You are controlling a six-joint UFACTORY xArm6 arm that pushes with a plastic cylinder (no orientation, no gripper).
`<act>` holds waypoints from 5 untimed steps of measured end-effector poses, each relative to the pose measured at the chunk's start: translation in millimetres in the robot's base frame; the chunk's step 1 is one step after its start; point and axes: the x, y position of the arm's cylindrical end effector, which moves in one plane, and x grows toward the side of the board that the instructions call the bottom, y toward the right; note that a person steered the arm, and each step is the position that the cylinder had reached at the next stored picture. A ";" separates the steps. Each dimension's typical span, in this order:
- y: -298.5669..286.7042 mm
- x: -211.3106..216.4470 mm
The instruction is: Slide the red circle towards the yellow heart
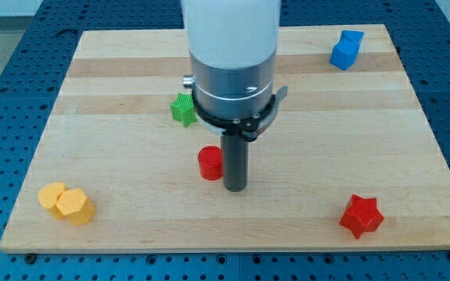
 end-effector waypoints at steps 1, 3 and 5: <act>-8.8 -27.7; -137.1 -38.9; -126.5 -45.6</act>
